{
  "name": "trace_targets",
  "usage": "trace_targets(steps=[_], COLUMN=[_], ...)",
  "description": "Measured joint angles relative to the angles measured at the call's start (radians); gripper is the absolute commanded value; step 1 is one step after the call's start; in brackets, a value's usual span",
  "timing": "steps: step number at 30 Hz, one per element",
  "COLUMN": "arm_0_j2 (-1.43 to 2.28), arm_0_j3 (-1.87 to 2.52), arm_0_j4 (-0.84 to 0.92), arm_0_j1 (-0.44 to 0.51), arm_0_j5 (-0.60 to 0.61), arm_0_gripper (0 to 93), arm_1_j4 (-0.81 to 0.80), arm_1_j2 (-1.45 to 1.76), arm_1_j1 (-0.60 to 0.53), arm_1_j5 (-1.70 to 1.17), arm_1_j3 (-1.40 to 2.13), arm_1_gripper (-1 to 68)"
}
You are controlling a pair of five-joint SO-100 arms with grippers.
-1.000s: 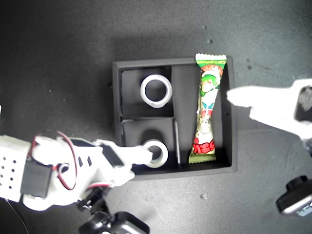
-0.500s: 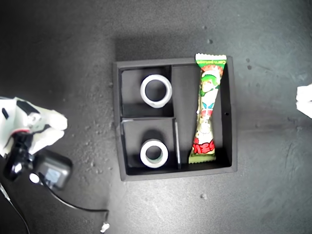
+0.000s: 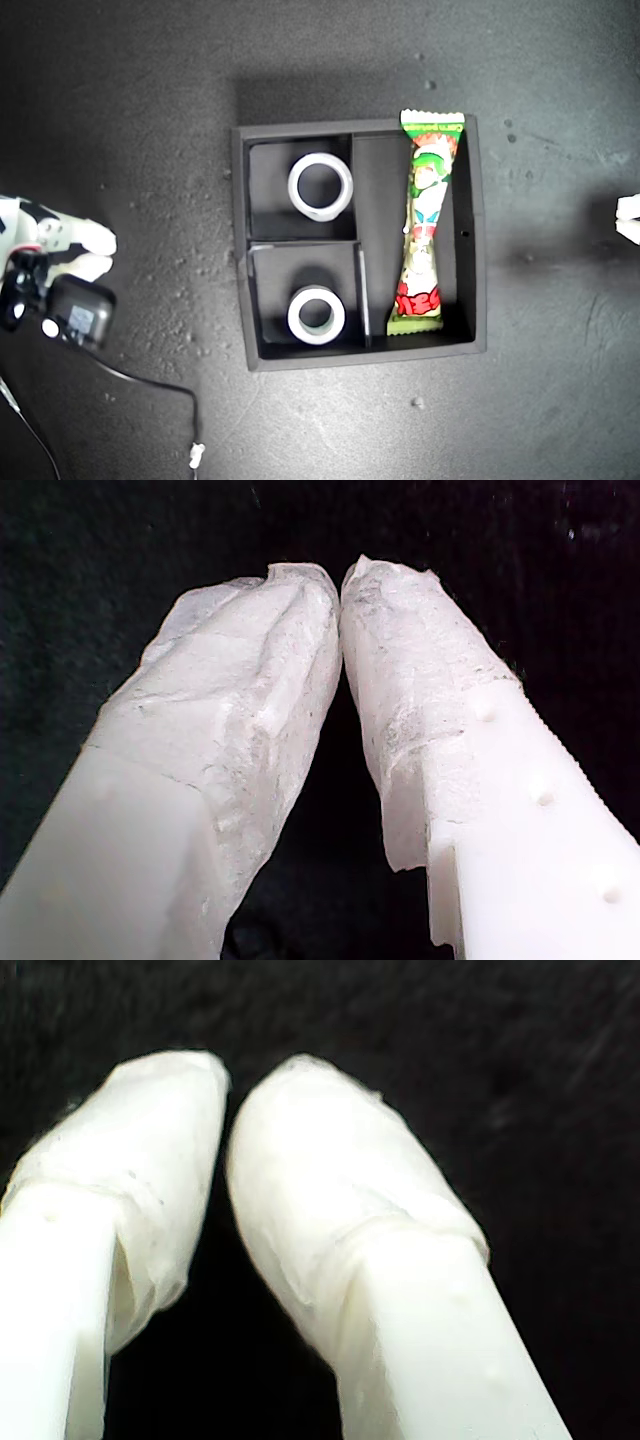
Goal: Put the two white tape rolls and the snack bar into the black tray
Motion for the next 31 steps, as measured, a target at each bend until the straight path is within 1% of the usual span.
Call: trace_targets(steps=[3, 7, 10, 12, 14, 19, 21, 24, 31], arm_0_j2=[0.152, 0.167, 0.167, 0.167, 0.167, 0.167, 0.167, 0.167, 0.167], arm_0_j3=[0.049, 0.049, 0.049, 0.049, 0.049, 0.049, 0.048, 0.048, 0.048], arm_0_j4=[0.064, 0.112, 0.173, 0.233, 0.29, 0.321, 0.324, 0.324, 0.324], arm_0_j1=[0.018, 0.02, 0.02, 0.02, 0.014, 0.014, 0.014, 0.014, 0.014], arm_0_j5=[-0.015, -0.029, -0.072, -0.103, -0.075, 0.071, 0.069, 0.103, 0.103], arm_0_gripper=[0.1, 0.1, 0.3, 0.3, 0.3, 0.3, 0.3, 0.3, 0.3], arm_1_j4=[0.094, 0.187, 0.268, 0.285, 0.291, 0.295, 0.295, 0.295, 0.295], arm_1_j2=[0.169, 0.206, 0.212, 0.212, 0.212, 0.215, 0.215, 0.215, 0.215], arm_1_j1=[-0.023, -0.021, -0.023, -0.035, -0.04, -0.044, -0.046, -0.046, -0.046], arm_1_j5=[0.02, 0.048, 0.064, 0.015, -0.048, -0.104, -0.114, -0.117, -0.117], arm_1_j3=[0.061, 0.078, 0.078, 0.08, 0.08, 0.08, 0.08, 0.08, 0.08], arm_1_gripper=[-0.7, -0.3, -0.1, -0.1, -0.1, -0.1, -0.1, -0.1, -0.1])
